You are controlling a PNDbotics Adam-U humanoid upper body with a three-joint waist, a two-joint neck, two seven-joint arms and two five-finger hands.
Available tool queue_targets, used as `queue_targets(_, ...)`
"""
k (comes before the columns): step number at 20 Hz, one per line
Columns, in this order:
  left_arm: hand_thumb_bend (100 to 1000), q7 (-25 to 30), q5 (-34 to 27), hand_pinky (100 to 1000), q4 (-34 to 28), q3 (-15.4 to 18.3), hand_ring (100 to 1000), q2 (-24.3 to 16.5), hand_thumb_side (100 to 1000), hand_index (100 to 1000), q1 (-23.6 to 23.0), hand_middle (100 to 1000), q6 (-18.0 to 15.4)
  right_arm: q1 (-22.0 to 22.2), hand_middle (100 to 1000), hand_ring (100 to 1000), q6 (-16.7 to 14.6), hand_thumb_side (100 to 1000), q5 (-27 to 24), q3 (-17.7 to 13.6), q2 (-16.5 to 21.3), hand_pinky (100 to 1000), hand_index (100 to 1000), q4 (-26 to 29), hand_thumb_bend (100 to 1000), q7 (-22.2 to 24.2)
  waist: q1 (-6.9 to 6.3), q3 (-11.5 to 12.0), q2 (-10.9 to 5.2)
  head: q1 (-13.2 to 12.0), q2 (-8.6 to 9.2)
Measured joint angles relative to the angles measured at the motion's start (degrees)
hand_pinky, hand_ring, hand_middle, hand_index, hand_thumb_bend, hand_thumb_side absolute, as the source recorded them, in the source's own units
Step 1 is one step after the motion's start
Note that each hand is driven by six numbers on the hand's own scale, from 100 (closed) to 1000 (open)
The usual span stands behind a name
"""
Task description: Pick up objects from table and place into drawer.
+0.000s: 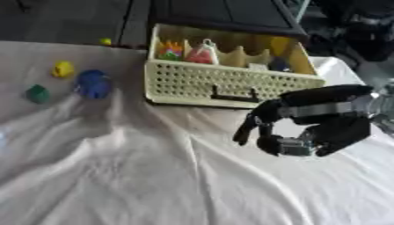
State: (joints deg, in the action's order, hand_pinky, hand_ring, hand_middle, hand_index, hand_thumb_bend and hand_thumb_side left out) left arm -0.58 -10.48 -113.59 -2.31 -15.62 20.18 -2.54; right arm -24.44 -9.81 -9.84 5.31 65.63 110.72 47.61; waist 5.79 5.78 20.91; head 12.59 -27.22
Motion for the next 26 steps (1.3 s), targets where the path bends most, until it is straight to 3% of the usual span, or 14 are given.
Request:
queue_targets(12, 253, 0.9, 0.3, 507, 0.0, -0.3, 623, 0.4, 1000, 852, 0.6, 662, 0.6, -3.7, 821, 599, -0.9, 1000, 1.7, -0.2, -2.6, 649, 930, -11.2, 100, 0.8, 1.75, 2.1, 2.09, 1.6, 2.44)
queue_targets(26, 253, 1.9, 0.7, 510, 0.0, -0.3, 624, 0.6, 1000, 853, 0.6, 663, 0.8, -5.4, 821, 593, -1.4, 1000, 1.1, -0.4, -3.8, 650, 945, -14.4, 100, 0.7, 2.63, 2.9, 3.64, 1.9, 3.24)
